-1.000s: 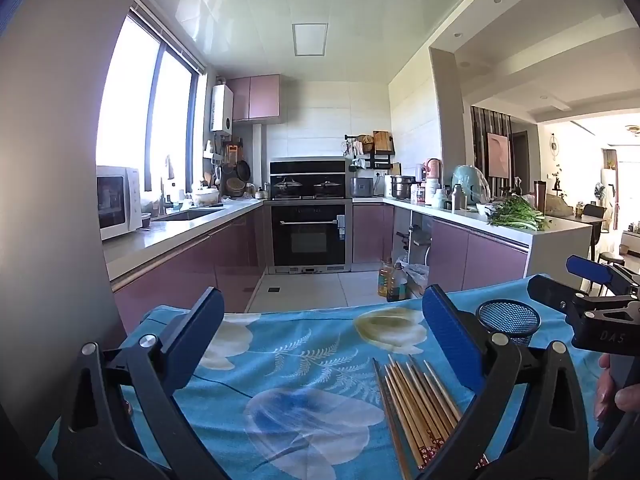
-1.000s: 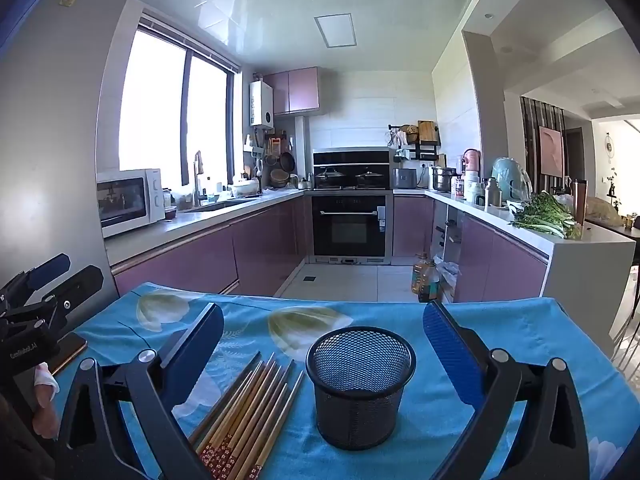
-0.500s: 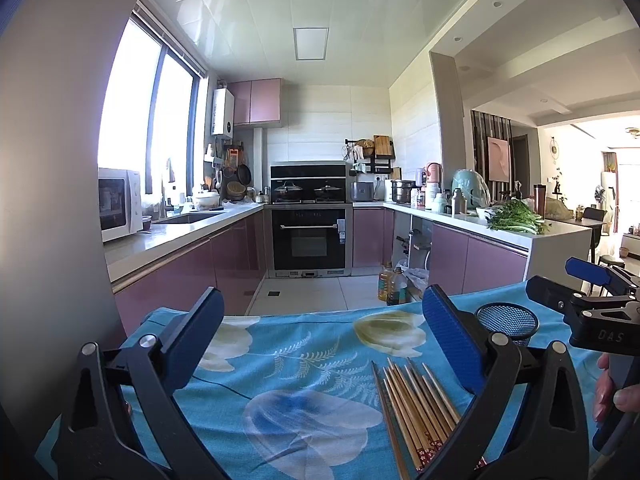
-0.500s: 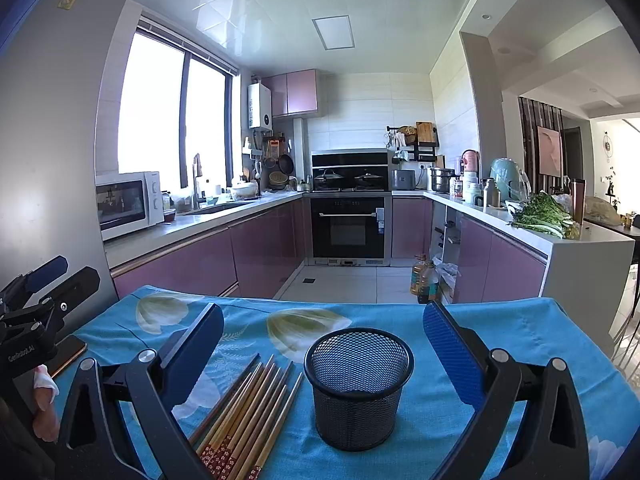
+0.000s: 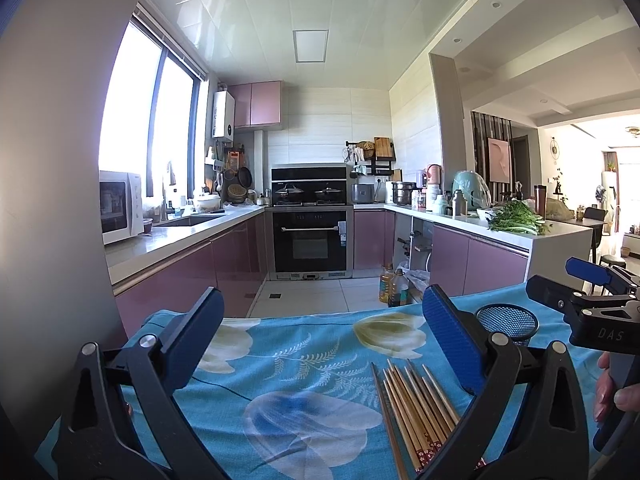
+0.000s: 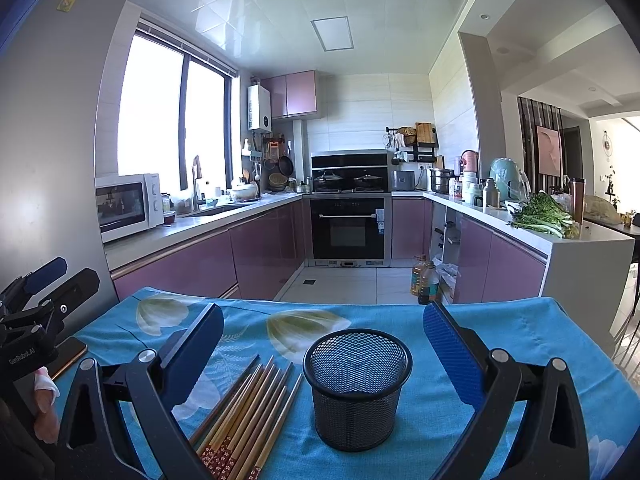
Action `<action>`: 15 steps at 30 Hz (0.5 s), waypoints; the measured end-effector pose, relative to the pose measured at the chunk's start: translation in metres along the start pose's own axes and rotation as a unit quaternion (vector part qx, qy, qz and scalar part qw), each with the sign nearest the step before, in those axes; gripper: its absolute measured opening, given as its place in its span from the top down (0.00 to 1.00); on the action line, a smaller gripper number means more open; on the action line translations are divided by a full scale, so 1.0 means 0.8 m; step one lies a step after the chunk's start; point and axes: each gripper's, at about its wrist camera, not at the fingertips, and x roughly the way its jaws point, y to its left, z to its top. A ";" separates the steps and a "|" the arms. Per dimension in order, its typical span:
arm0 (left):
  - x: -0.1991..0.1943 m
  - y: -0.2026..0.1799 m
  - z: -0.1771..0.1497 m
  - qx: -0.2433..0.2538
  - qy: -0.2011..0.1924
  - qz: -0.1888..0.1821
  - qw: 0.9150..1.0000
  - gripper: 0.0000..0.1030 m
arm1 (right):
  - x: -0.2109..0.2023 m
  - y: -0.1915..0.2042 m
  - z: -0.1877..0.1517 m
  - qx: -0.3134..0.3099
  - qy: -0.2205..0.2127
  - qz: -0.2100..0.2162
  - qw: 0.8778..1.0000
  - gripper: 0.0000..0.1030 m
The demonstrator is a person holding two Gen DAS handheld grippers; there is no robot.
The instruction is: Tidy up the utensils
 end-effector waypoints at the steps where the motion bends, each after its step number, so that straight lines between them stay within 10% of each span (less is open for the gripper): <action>1: 0.000 0.000 0.000 0.000 0.000 0.000 1.000 0.05 | 0.000 0.000 0.000 0.000 0.000 0.000 1.000 0.06; 15: 0.000 -0.001 -0.001 0.000 0.000 0.000 1.000 0.05 | -0.002 -0.003 0.000 0.001 -0.001 0.000 1.000 0.06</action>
